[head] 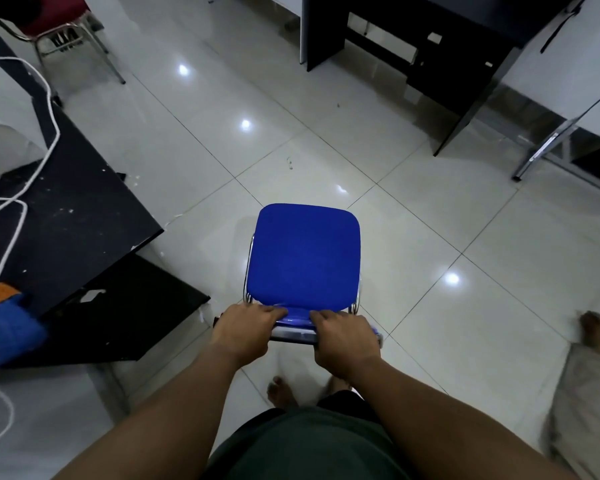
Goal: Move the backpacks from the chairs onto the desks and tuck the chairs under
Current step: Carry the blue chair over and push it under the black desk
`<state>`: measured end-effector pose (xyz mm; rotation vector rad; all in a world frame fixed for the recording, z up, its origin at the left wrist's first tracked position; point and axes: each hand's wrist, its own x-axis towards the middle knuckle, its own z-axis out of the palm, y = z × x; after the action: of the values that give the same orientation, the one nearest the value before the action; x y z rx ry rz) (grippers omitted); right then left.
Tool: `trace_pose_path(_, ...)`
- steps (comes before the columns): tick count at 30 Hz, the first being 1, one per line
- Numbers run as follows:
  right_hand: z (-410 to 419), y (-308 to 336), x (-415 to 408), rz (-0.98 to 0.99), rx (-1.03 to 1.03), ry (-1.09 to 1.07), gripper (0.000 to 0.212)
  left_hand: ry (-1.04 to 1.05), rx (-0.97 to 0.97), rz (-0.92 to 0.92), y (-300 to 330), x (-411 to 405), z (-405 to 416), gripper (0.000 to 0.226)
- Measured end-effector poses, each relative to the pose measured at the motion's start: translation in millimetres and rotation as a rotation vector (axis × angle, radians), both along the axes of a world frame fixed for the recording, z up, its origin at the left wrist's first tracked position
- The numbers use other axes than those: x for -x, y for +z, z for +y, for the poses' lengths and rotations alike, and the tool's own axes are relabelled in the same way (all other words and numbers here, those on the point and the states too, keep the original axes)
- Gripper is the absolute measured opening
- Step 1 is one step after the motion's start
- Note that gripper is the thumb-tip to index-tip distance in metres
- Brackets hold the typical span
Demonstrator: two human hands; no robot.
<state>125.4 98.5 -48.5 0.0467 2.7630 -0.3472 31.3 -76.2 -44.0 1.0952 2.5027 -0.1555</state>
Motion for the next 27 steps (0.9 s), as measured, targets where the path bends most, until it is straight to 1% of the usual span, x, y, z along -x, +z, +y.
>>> trace_pose_path(3,2.4,-1.9,2.2,0.001,0.002,0.026,0.048,-0.030,-0.017,0.041,0.9,0.7,0.9,0.055)
trace_pose_path(6,4.1,-4.7,5.4,0.000,0.003,0.046,0.054,-0.039,-0.035,0.033,-2.4,3.9,0.0,0.056)
trace_pose_path(15,13.1,-6.1,21.5,0.008,-0.038,0.080,0.056,-0.096,-0.070,0.011,-7.6,21.6,3.5,0.055)
trace_pose_path(20,18.8,-0.2,45.6,0.048,-0.066,0.069,0.056,-0.092,-0.056,0.071,-3.6,49.4,10.7,0.057)
trace_pose_path(23,23.5,1.2,66.5,0.070,-0.071,0.036,0.048,-0.073,-0.032,0.113,-1.7,69.4,20.4,0.056)
trace_pose_path(27,30.4,2.3,95.9,0.087,-0.110,-0.003,0.024,0.041,-0.054,0.082,-1.4,94.9,35.5,0.040)
